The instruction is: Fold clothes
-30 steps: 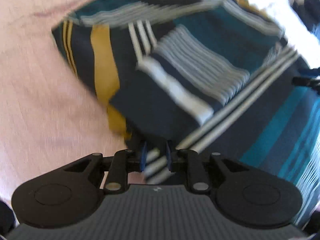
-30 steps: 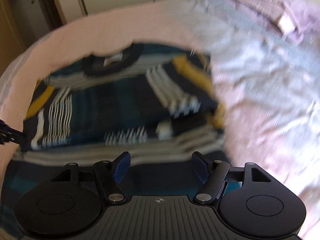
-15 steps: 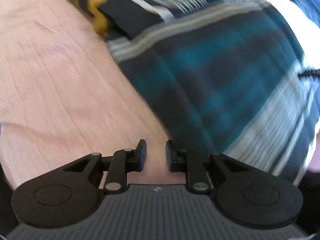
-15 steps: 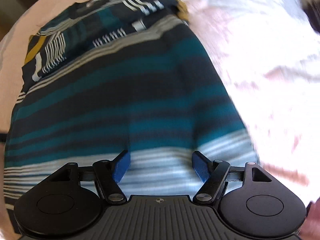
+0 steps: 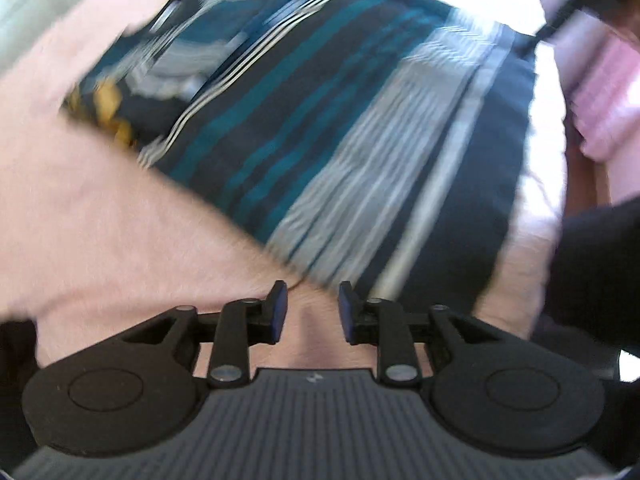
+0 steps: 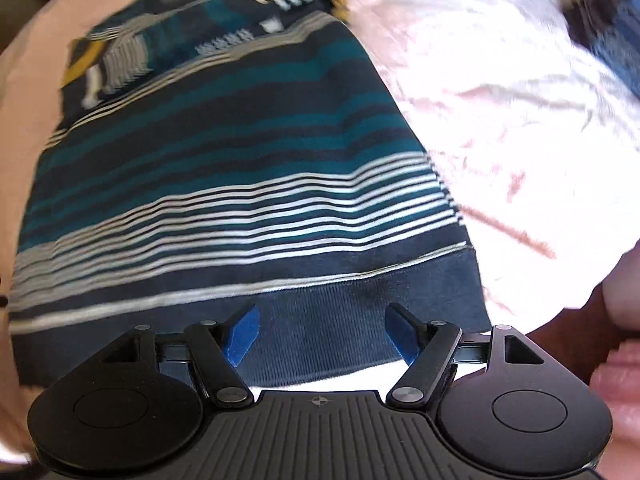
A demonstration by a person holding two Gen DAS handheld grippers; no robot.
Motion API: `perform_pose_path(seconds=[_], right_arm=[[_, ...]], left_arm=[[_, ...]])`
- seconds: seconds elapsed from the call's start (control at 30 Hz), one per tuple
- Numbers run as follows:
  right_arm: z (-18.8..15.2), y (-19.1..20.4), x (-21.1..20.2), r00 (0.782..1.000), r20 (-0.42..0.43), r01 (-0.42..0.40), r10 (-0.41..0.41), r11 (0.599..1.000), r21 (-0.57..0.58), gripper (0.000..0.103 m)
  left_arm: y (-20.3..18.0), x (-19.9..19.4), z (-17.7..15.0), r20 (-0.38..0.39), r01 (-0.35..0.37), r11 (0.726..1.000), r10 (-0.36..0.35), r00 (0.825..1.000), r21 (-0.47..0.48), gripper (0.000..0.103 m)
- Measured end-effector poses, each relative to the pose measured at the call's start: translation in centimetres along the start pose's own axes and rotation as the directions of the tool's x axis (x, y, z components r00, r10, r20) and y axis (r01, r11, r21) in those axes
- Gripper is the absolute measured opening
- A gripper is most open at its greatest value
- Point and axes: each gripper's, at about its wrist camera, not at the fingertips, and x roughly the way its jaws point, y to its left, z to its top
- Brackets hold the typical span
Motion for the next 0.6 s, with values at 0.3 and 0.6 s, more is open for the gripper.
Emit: perform_pose_path(seconds=[0.3, 0.6], right_arm=[[-2.6, 0.5, -0.8, 0.990, 0.011, -0.128, 0.140, 0.929, -0.346, 0.073], [-4.7, -2.0, 0.3, 0.981, 0.022, -0.149, 0.191, 0.827, -0.542, 0.073]], left_arm=[[-13.7, 3.5, -0.7, -0.009, -0.097, 0.905, 0.111, 0.994, 0.413, 0.041], [-16.5, 5.8, 1.1, -0.012, -0.344, 0.846, 0.381, 0.924, 0.407, 0.032]])
